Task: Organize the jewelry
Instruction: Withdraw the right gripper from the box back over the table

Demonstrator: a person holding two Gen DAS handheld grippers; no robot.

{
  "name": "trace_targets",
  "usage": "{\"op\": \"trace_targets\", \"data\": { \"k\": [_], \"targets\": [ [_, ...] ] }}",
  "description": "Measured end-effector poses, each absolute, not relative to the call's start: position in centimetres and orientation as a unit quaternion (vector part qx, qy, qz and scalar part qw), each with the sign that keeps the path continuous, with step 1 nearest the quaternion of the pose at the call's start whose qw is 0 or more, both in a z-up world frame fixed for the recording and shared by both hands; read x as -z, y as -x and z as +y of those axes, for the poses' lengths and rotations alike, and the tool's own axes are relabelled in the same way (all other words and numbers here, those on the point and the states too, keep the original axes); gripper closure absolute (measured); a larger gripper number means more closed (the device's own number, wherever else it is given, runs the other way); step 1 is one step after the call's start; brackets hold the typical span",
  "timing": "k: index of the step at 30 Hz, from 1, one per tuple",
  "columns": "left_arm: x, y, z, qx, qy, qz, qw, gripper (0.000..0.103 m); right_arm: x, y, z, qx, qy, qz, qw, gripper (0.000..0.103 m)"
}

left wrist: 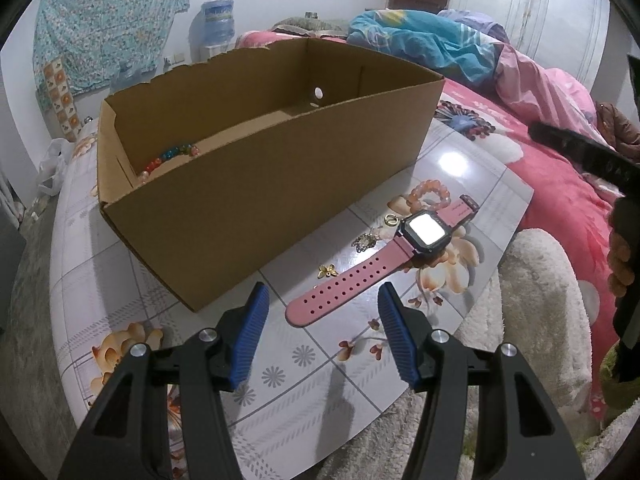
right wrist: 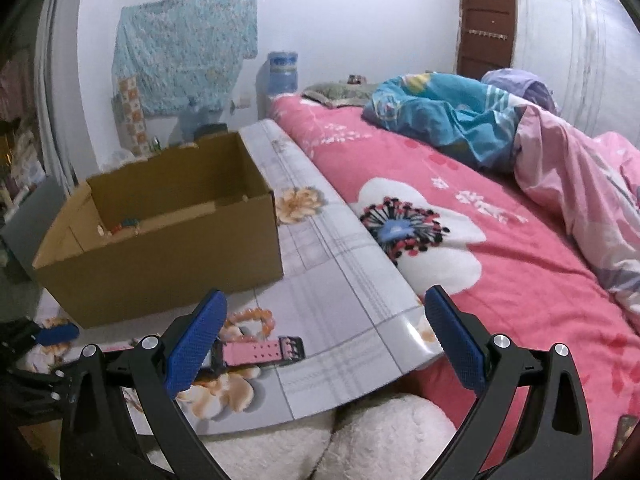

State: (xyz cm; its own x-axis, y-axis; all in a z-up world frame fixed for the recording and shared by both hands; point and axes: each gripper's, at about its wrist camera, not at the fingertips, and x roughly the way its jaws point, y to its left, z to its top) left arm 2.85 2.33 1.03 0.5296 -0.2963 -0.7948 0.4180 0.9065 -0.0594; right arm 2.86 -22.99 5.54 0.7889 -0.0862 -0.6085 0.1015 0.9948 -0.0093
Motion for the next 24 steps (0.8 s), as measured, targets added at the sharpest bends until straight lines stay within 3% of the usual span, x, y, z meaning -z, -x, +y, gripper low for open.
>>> {"op": "trace_targets", "data": {
  "k": [7, 24],
  "targets": [
    [-0.5, -3.2, 2.3, 0.198, -0.069, 0.448, 0.869, 0.047, -6.0, -3.0, -22.9, -0.004, -0.03, 0.293, 0.956, 0.008],
    [1.5, -3.0, 2.4, 0.217, -0.067, 0.47, 0.853, 0.047, -2.4, -2.4, -23.3, -0.072, -0.09, 0.325, 0.939, 0.011]
  ]
}}
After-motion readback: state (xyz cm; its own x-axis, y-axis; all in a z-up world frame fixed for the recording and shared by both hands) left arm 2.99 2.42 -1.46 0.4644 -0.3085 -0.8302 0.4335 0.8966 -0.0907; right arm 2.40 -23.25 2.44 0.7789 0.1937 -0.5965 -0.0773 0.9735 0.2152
